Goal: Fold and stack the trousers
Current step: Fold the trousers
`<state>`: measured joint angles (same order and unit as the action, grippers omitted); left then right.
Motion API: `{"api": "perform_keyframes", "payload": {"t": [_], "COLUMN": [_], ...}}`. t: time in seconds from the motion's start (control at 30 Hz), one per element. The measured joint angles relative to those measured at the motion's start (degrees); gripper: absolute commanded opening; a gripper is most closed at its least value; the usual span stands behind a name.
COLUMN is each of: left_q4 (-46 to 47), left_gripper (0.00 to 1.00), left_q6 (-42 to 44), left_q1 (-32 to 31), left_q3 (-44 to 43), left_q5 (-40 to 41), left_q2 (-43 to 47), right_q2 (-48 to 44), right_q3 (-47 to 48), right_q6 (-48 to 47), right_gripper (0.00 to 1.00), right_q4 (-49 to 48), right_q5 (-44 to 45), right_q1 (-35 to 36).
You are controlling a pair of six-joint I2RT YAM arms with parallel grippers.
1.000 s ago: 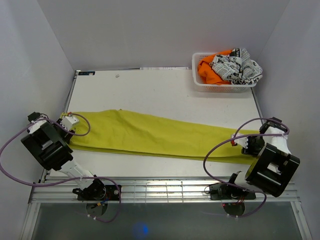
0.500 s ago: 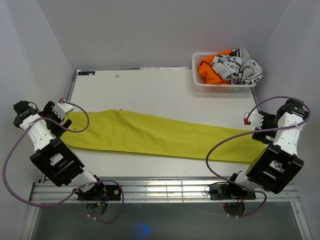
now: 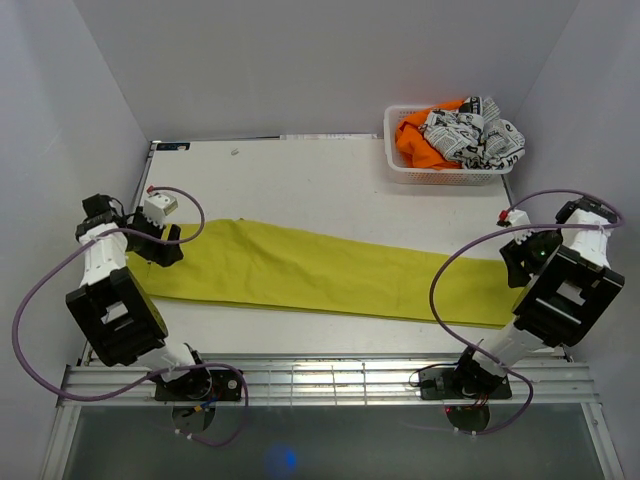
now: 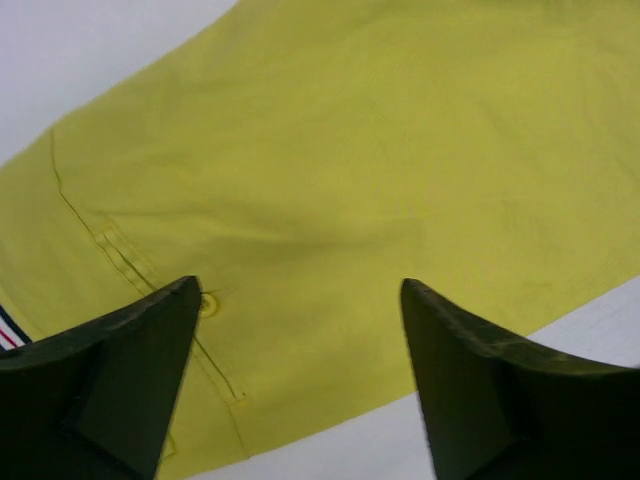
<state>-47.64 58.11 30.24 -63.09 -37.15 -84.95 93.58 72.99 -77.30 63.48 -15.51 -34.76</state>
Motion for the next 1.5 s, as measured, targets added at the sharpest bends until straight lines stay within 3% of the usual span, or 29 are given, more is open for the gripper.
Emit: {"api": "perform_keyframes", "payload": {"t": [0.27,0.33,0.43,0.53,0.67,0.87,0.97,1.2,1.27,1.3,1.5], "left_q4": [2.69,2.91,2.40,2.05,4.26,9.75,11.23,15.34,16.63,16.90,12.70], "left_gripper": [0.58,0.62,0.76,0.81,0.81,0.68,0.61,0.46,0.50,0.61,0.91], "left_q6": [-13.73,-15.34,-15.21,-14.23,-11.96,-10.38,-8.68,-3.74,-3.17,-2.99,-7.69], "left_q1": [0.20,0.20,0.13,-0.87,-6.43,-17.68,-22.62,-34.84,-38.27,-39.74,-41.86], "left_q3": [-0.72,-0.92,-1.77,-4.42,-6.38,-4.76,0.02,12.98,15.39,16.41,17.27], "left_q5": [5.25,6.05,5.90,5.35,5.29,6.38,7.52,11.08,10.93,10.80,5.88], "left_q2": [-11.13,-13.25,-14.40,-13.60,-10.12,-7.65,-8.15,-6.58,-4.48,-3.48,-0.70], "right_q2": [-6.95,-8.37,-9.42,-10.54,-10.10,-4.48,0.94,13.40,16.04,17.31,22.49], "right_q3": [-13.20,-14.93,-15.54,-15.13,-9.55,3.65,9.35,17.90,19.23,19.87,22.01], "right_q6": [8.33,9.03,9.77,11.87,17.88,30.75,36.76,47.41,49.27,50.14,53.27], "right_gripper": [0.62,0.62,0.61,0.61,0.61,0.55,0.53,0.51,0.51,0.51,0.55], "right_q4": [-3.78,-4.61,-5.46,-6.60,-7.37,-15.91,-19.74,-24.52,-25.11,-25.29,-27.26], "right_q5": [-1.18,-1.18,-1.42,-2.64,-5.79,-12.70,-15.54,-19.63,-20.15,-20.55,-22.91], "right_q1": [1.53,3.67,8.20,14.95,27.26,43.32,48.04,51.95,52.98,53.72,60.13]}}
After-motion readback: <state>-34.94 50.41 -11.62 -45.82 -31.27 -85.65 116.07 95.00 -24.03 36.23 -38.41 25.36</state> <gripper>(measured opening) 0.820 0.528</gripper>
